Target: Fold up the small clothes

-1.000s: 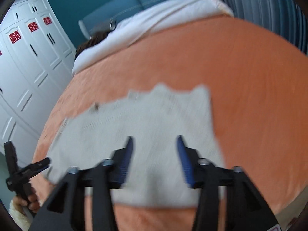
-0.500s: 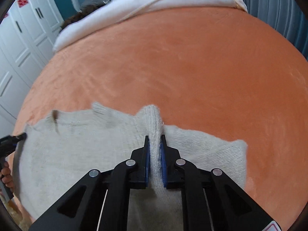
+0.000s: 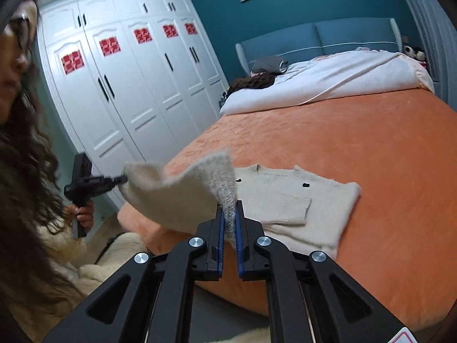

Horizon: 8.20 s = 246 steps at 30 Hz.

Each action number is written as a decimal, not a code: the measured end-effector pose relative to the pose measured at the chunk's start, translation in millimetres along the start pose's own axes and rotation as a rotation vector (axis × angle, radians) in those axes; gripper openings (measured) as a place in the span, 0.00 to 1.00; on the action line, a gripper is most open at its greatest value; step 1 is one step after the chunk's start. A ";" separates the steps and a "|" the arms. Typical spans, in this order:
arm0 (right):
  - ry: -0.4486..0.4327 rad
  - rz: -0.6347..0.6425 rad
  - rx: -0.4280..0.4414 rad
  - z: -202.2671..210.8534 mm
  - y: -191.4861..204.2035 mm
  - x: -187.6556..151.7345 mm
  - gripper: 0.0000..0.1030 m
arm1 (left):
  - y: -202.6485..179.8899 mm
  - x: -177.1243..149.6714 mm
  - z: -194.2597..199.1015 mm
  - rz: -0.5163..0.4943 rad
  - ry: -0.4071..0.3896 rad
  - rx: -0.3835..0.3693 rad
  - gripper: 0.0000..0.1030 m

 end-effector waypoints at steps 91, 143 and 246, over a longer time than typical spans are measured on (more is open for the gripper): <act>0.296 -0.383 -0.624 -292.6 -282.4 19.6 0.09 | 113.3 102.0 -334.2 0.034 0.262 0.426 0.10; 0.415 -0.179 -0.475 -401.0 -33.3 -12.3 0.10 | 87.5 -62.6 -160.3 0.294 0.143 0.313 0.72; 0.103 -0.596 -0.273 -160.4 -174.4 -66.9 0.47 | -104.3 -117.0 -288.6 -0.274 0.399 0.328 0.13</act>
Point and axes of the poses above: each gripper's, at about its wrist camera, not at the fingertips, and z roughly against the way its jaws point, y to its left, x to its top, the point moved 10 cm from there along -z, roughly the way its jaws point, and after that the axes turned 6 degrees about y, right-handed, at the moved point
